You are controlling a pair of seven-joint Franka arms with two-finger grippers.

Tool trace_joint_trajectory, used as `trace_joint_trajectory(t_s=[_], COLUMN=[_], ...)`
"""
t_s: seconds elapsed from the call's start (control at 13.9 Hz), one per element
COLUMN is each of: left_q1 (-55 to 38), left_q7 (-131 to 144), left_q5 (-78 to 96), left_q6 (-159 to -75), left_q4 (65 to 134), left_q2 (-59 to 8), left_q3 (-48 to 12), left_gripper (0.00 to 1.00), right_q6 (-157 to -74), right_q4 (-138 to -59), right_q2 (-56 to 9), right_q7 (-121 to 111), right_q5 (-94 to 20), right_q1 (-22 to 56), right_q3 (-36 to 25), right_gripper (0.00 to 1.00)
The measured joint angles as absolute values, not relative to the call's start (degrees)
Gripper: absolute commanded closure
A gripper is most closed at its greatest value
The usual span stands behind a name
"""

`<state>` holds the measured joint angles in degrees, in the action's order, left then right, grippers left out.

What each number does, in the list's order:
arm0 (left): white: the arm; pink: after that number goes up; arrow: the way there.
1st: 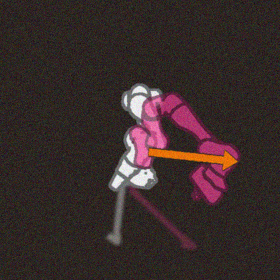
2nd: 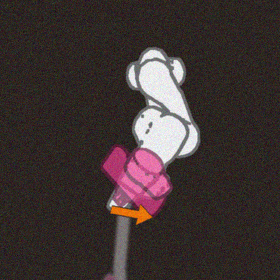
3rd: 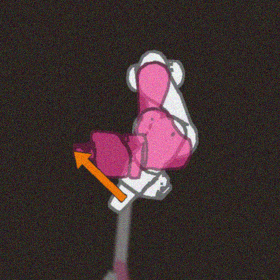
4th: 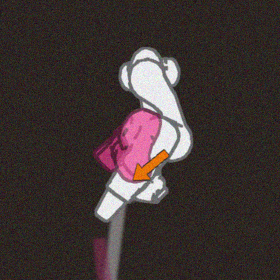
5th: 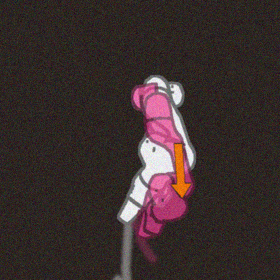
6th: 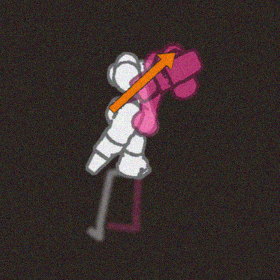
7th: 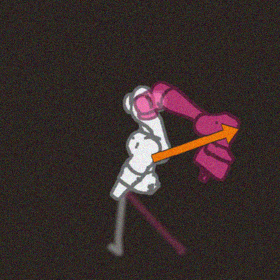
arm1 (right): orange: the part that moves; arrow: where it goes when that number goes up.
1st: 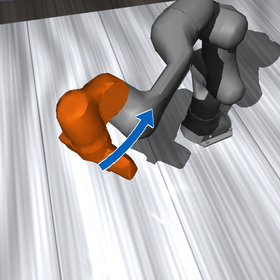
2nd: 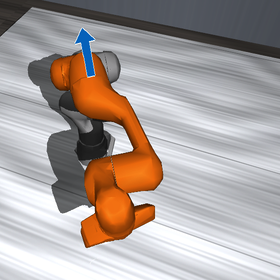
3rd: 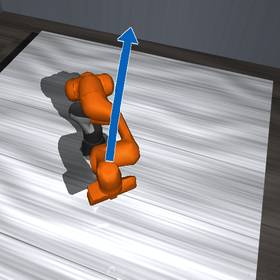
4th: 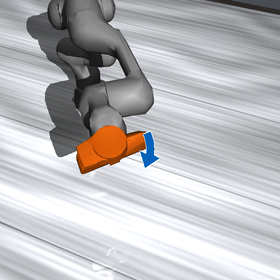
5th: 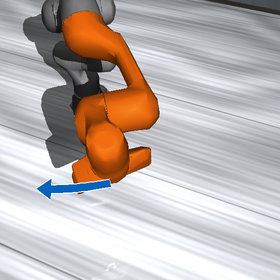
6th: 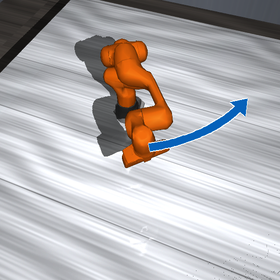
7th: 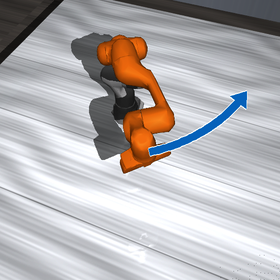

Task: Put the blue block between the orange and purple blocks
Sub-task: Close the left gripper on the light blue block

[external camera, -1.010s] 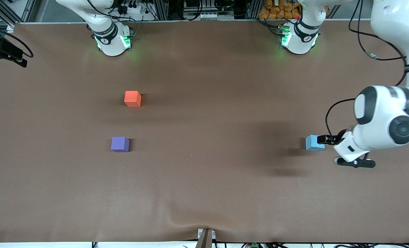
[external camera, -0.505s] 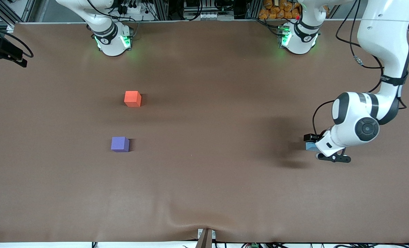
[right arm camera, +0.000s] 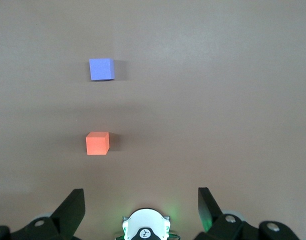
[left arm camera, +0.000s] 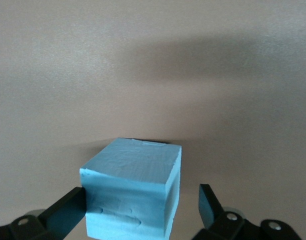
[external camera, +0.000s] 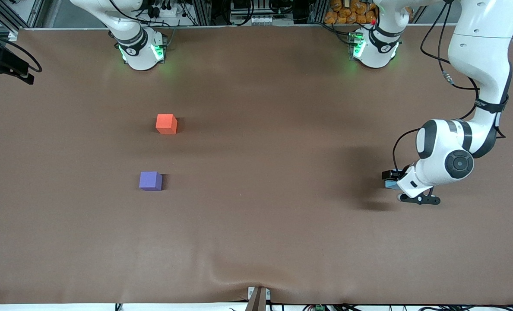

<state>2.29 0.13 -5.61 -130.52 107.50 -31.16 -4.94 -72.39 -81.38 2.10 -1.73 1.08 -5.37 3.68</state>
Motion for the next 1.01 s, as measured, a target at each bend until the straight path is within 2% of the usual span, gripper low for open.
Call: trace_joint_trajectory(t_s=[1.01], left_q1=[2.32], left_q7=[0.13], left_q5=[-7.93], left_q6=[-131.46], left_q4=[107.06], left_q2=[-31.6], left_q3=[-5.13], left_gripper=[0.0], right_q6=[-72.3], right_q4=[-81.38], right_q2=[2.07], right_q7=[-1.71], right_q5=[1.07], right_q1=[-5.37], right_q3=[3.72], right_gripper=[0.0])
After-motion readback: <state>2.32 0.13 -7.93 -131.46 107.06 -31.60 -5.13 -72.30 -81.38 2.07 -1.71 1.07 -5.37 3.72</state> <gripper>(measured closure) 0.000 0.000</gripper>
